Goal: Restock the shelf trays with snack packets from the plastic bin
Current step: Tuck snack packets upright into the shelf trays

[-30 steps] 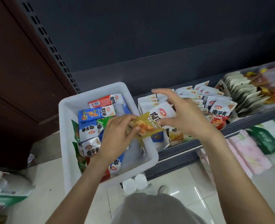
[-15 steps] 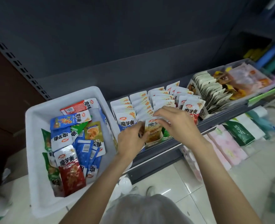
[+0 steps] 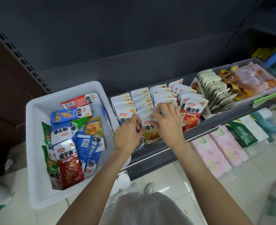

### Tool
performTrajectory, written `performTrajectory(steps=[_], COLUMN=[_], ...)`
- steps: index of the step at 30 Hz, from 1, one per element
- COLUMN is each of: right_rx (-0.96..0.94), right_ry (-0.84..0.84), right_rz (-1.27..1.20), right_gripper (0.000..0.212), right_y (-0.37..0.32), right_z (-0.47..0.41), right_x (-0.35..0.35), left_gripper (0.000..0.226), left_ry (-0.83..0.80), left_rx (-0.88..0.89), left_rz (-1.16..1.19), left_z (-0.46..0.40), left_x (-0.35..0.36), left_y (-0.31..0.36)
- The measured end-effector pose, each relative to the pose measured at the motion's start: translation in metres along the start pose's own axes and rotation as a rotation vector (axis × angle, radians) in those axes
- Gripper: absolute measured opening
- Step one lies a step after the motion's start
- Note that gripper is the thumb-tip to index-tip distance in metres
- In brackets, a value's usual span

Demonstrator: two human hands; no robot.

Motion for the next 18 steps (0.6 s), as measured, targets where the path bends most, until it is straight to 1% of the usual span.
performTrajectory(steps=[2, 4, 7, 9, 10, 12, 14, 15, 17, 18], right_rx=[0.002, 0.006, -0.012, -0.032, -0.046, -0.104, -0.207, -0.257, -0.287, -0.272], right_ry=[-0.022, -0.024, 0.038, 0.107, 0.136, 0.156, 0.084, 0.003, -0.238, -0.379], right_rz=[0.010, 0.029, 0.000, -0.106, -0.184, -0.364, -0.517, -0.555, -0.540, -0.491], right_gripper=[0.025, 0.031, 0.041, 0.036, 0.030, 0.018, 0.012, 0.011, 0.016, 0.024], right_y=[-0.001, -0.001, -0.007, -0.019, -0.027, -0.051, -0.083, -0.100, -0.134, -0.149], right_z=[-0.001, -0.002, 0.000, 0.003, 0.004, 0.004, 0.001, -0.001, -0.006, -0.007], right_x=[0.002, -0.002, -0.018, -0.029, -0.034, -0.040, -0.035, -0.028, -0.001, 0.018], left_gripper=[0.022, 0.024, 0.020, 0.018, 0.018, 0.017, 0.019, 0.022, 0.029, 0.033], left_ry=[-0.011, 0.020, 0.158, 0.267, 0.312, 0.360, 0.334, 0.310, 0.242, 0.183], left_rx=[0.006, -0.002, 0.004, -0.004, -0.015, -0.050, -0.107, -0.131, -0.149, -0.159], left_rz=[0.019, 0.080, 0.283, 0.374, 0.370, 0.278, 0.148, 0.083, -0.043, -0.090], left_z=[0.000, 0.004, 0.016, 0.030, 0.038, 0.053, 0.065, 0.070, 0.077, 0.077], left_x=[-0.003, -0.011, -0.038, -0.060, -0.071, -0.088, -0.098, -0.100, -0.095, -0.089], left_y=[0.001, -0.002, -0.019, -0.041, -0.054, -0.086, -0.118, -0.132, -0.154, -0.162])
Point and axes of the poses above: each hand's wrist, its own z-axis away from the middle knuckle, its own x-axis out of the palm, y = z × x, the point moved 3 cm from there along -z, towards the middle knuckle, and after that the axes turned 1 degree about x, right-handed, at the moved point
